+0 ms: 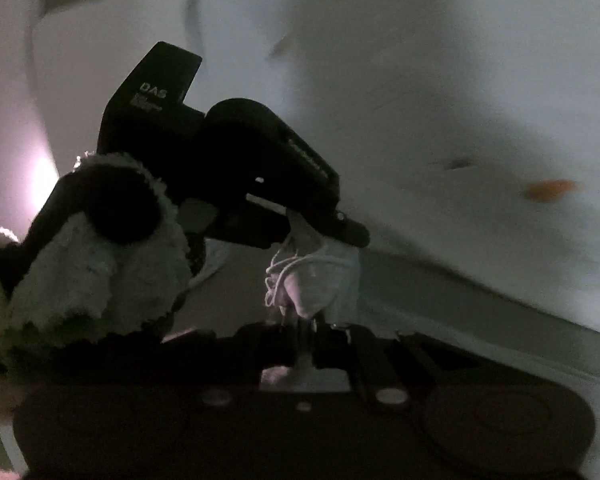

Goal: Fold clothes

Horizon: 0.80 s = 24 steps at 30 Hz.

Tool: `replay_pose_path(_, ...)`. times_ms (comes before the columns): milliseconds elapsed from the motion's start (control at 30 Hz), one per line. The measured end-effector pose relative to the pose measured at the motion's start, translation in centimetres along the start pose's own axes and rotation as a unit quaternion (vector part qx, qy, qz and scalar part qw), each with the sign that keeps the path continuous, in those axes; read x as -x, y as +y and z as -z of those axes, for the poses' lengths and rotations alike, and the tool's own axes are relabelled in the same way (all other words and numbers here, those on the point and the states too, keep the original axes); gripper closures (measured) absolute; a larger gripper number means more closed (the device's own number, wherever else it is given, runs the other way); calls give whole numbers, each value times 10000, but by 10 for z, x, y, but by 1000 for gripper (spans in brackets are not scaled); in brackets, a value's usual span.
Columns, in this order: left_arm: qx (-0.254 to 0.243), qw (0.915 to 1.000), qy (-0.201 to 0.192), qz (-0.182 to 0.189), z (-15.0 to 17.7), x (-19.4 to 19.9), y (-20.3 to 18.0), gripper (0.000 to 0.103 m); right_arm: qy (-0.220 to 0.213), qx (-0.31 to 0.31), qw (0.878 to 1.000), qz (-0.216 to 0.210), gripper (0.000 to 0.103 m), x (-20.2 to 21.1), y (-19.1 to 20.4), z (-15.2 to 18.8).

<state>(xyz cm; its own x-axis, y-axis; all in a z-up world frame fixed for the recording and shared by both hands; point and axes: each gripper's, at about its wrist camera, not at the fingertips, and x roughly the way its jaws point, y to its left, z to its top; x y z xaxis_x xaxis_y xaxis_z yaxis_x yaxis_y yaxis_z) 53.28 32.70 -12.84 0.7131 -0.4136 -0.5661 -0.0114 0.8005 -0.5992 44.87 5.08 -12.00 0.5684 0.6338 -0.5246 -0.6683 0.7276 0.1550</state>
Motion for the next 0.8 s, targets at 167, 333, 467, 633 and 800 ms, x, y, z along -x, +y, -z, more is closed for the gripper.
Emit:
replay_pose_path(167, -1359, 9870, 699, 499, 42, -67, -127, 61, -482, -1476, 9832, 960, 95, 80, -77, 35)
replay_pose_path(333, -1843, 9640, 1899, 283, 118, -157, -162, 14, 350, -2575, 9424, 2105, 73, 98, -146, 107)
replay_pose_path(467, -2023, 9580, 2028, 120, 152, -145, -153, 14, 584, -2759, 9345, 2171, 55, 104, -164, 126)
replay_pose_path(633, -2041, 9656, 1543, -454, 144, -101, -130, 13, 744, -2777, 9352, 2066, 54, 105, -180, 135)
replay_pose_path(800, -1584, 9672, 1184, -1596, 145, -68, -76, 12, 823, -2473, 9477, 1842, 51, 89, -171, 124)
